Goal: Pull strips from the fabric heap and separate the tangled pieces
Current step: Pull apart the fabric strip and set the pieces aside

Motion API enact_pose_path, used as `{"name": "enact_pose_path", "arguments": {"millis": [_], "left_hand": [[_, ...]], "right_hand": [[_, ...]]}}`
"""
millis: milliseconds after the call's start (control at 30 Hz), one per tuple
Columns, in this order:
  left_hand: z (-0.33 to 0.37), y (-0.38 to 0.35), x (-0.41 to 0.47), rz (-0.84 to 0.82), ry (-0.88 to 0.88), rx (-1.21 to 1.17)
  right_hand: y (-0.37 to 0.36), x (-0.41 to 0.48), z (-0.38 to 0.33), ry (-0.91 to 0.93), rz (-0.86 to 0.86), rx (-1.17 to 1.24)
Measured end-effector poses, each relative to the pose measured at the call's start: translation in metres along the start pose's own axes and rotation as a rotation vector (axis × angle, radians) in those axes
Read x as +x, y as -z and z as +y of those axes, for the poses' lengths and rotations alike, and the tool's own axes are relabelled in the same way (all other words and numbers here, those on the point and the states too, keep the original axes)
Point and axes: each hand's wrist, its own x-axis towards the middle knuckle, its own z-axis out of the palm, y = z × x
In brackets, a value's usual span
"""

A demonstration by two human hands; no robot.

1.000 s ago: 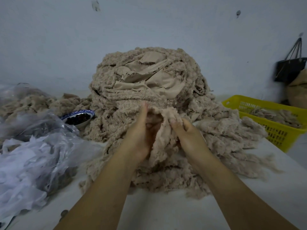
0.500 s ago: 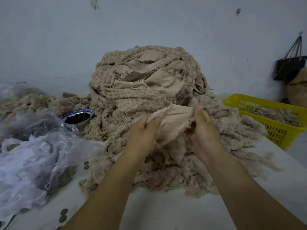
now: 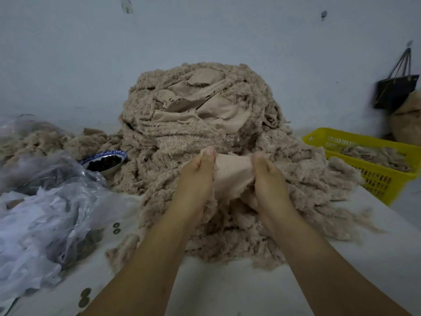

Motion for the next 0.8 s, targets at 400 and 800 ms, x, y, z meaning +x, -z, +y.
{"name": "enact_pose_path", "arguments": {"millis": [400,800], "left_hand": [[0.004,0.010,0.005,0.156,0.257,-0.269],[0.004,0.002,0.001,0.161,0.247,-0.211]], "right_hand": [[0.023,0.012,0.000,-0.039,0.005,0.001],[-0.004,0.002,0.002,0.029,0.057,-0.172]]}}
